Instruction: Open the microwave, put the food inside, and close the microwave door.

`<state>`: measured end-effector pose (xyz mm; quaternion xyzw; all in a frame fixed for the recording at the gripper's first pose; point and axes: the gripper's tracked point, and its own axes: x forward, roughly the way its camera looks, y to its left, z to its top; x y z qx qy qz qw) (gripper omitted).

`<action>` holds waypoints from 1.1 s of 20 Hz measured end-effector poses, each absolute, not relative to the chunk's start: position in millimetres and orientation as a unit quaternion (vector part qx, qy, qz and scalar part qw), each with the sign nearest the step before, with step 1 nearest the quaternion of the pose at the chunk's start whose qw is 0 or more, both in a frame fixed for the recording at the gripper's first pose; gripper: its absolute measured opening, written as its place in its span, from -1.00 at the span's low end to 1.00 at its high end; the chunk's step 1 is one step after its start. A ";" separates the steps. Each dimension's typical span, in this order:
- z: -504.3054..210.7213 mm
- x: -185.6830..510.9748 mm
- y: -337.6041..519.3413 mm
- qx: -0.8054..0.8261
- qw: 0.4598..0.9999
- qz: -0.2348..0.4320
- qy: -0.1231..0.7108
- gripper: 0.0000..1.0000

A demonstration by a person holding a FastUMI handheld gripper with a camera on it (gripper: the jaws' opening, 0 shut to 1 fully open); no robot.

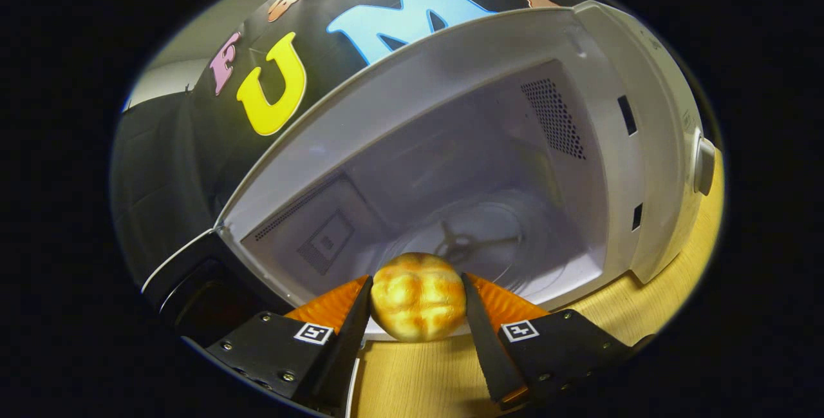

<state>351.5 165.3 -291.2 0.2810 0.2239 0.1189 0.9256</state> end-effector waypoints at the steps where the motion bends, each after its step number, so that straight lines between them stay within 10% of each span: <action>1: -293.8 357.8 163.1 0.280 0.927 0.111 0.222 0.60; 22: -191.6 260.2 147.9 0.195 0.953 0.160 0.166 0.93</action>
